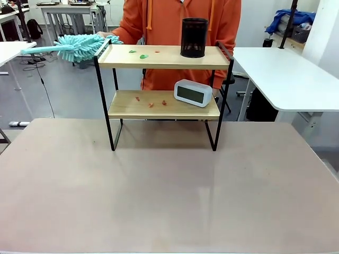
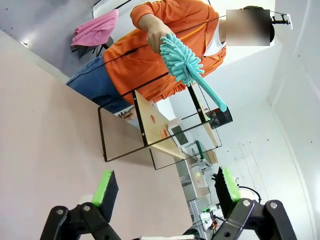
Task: Clean the shelf.
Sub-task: Pick up the Duster from the human.
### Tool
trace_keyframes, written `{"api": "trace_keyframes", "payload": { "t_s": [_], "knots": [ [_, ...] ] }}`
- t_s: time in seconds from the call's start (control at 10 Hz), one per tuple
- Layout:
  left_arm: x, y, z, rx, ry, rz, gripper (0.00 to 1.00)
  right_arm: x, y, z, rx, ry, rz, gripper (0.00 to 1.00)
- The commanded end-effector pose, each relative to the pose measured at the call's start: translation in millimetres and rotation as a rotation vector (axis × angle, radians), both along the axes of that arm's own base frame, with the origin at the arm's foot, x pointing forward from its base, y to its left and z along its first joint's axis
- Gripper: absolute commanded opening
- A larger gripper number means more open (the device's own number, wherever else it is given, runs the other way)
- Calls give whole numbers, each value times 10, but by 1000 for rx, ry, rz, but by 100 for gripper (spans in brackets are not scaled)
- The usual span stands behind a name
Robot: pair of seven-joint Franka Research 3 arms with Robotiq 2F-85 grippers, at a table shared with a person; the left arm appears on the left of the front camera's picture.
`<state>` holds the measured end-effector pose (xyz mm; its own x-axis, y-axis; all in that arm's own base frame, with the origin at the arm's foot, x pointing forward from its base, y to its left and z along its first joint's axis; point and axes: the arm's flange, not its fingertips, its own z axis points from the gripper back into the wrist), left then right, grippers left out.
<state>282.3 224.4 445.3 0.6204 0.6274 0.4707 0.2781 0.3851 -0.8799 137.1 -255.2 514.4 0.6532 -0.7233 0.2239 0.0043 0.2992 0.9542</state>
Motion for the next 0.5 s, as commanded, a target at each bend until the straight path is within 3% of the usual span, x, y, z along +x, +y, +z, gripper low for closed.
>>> {"api": "trace_keyframes", "payload": {
  "t_s": [0.0,0.2,0.4],
  "knots": [
    [3,13,13,-2,-25,0,100,-15,-11,41,-11,-32,-1,100],
    [139,-17,130,-30,7,-1,100,-15,-11,41,-11,-32,-1,100],
    [575,-8,575,-181,15,-56,100,-15,-11,41,-11,-32,-1,100]
  ]
}}
